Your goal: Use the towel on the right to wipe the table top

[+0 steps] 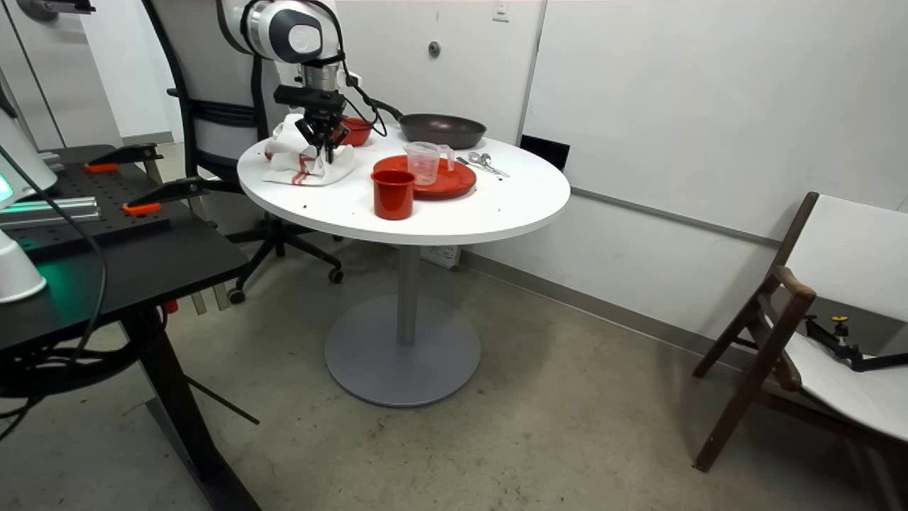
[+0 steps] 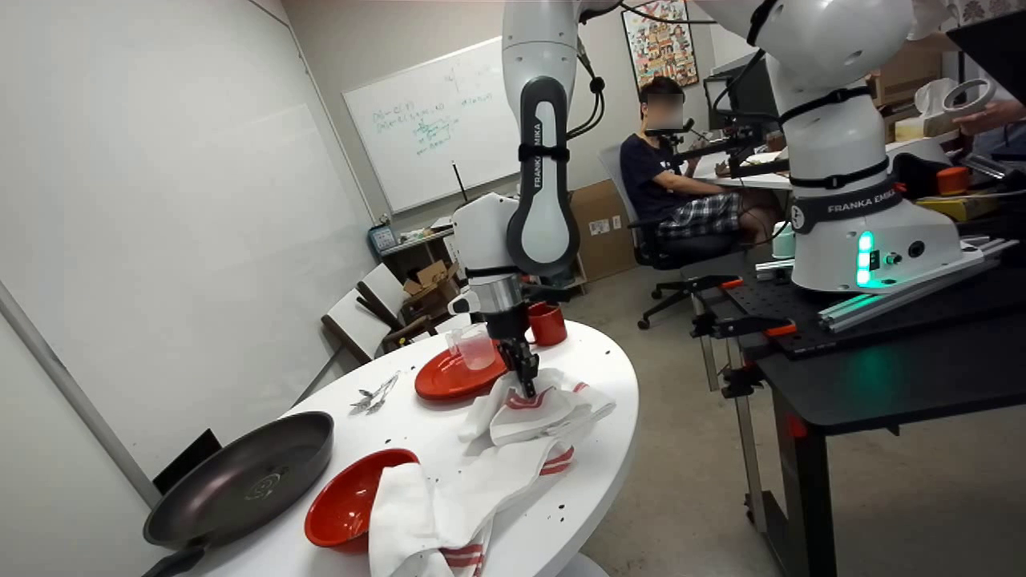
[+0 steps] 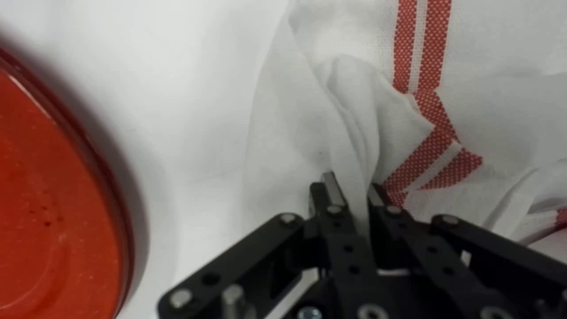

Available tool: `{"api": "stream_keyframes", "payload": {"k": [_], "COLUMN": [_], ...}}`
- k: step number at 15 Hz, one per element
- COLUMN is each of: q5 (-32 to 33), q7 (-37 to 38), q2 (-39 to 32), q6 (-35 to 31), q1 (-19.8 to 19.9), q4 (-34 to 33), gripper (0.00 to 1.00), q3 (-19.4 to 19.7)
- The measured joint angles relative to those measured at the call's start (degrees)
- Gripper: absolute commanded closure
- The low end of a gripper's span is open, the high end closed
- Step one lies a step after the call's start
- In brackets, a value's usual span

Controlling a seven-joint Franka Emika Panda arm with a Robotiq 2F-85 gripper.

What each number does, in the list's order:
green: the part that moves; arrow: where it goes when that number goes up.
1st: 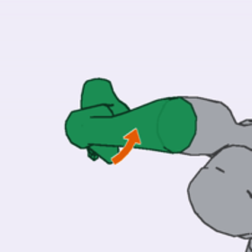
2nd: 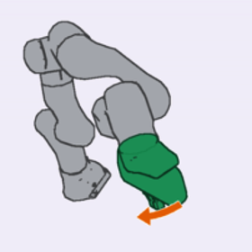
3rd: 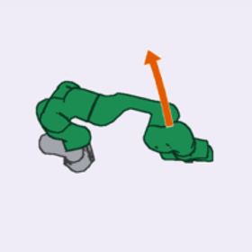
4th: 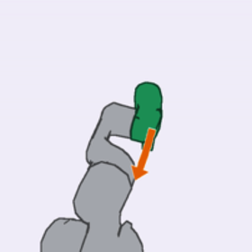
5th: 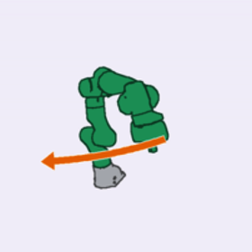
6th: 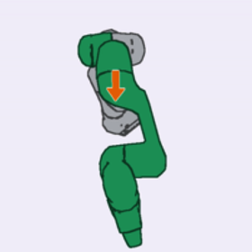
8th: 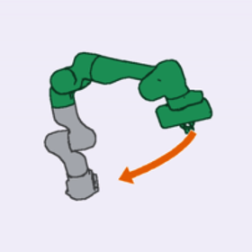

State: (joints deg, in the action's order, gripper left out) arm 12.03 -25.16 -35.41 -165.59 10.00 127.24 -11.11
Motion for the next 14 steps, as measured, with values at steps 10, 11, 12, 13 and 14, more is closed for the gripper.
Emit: {"api": "stream_keyframes", "payload": {"k": [10, 11, 12, 13, 14], "q5": [-1.7, -1.7, -1.7, -1.7, -1.7], "q7": [0.0, 0.0, 0.0, 0.0, 0.0], "q2": [3.3, 3.6, 3.7, 3.8, 3.8], "q6": [0.4, 0.6, 0.7, 0.7, 0.8], "q1": [0.7, 0.7, 0.6, 0.6, 0.6], "q4": [0.2, 0.3, 0.3, 0.4, 0.4], "gripper": [0.89, 0.89, 0.89, 0.89, 0.89], "q3": [-0.5, -0.4, -0.3, -0.2, -0.1]}}
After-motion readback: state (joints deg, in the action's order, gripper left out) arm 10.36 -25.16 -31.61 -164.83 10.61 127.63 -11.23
